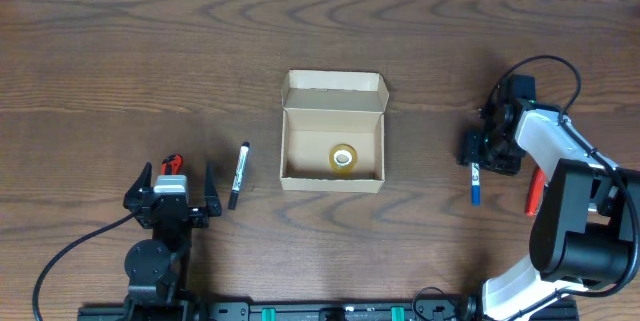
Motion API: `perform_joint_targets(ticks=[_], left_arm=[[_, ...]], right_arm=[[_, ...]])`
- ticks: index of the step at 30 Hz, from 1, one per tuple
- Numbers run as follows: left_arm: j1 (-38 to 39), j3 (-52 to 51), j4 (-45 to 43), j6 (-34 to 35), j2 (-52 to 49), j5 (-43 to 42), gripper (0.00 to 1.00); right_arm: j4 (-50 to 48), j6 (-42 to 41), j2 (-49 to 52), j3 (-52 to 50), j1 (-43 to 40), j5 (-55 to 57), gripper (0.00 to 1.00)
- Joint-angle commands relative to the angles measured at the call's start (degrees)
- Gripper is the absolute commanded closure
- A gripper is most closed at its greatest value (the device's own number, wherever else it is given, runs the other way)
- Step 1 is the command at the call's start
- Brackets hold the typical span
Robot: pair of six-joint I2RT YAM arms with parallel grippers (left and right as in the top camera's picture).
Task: Pack container
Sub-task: 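Move right gripper to blue whiteboard marker and grasp it, then carry blue marker with right gripper into box and release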
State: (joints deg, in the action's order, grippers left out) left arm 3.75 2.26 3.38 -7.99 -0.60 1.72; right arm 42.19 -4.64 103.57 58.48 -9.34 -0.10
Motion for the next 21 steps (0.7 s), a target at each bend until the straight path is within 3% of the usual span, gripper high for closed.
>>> perform_joint_targets(ticks=[1, 4, 6, 7, 15, 21], left_arm=[[-0.4, -1.9, 0.9, -1.0, 0.4, 0.2, 0.05], [-0.4, -1.9, 0.9, -1.0, 0.4, 0.2, 0.05], [-0.4, -1.9, 1.0, -1.0, 0.4, 0.2, 0.05], [-0.4, -1.9, 0.9, -1.0, 0.4, 0.2, 0.05], [-0.4, -1.9, 0.9, -1.0, 0.4, 0.2, 0.05], [-0.4, -1.9, 0.9, -1.0, 0.4, 0.2, 0.05]], right_arm=[[-0.5, 0.0, 3.0, -2.3, 0.4, -0.2, 0.52], [-1.1, 0.0, 2.9, -2.9, 0.4, -0.2, 0.73], [-1.3, 0.0, 2.9, -3.0, 0.4, -0.2, 0.94], [-1.4, 0.0, 3.0, -3.0, 0.4, -0.2, 0.99], [-2.5, 0.0, 2.8, -3.0, 0.5, -1.5, 0.99], [-2.4, 2.2, -2.2, 2.3, 1.7, -10.0, 0.99]])
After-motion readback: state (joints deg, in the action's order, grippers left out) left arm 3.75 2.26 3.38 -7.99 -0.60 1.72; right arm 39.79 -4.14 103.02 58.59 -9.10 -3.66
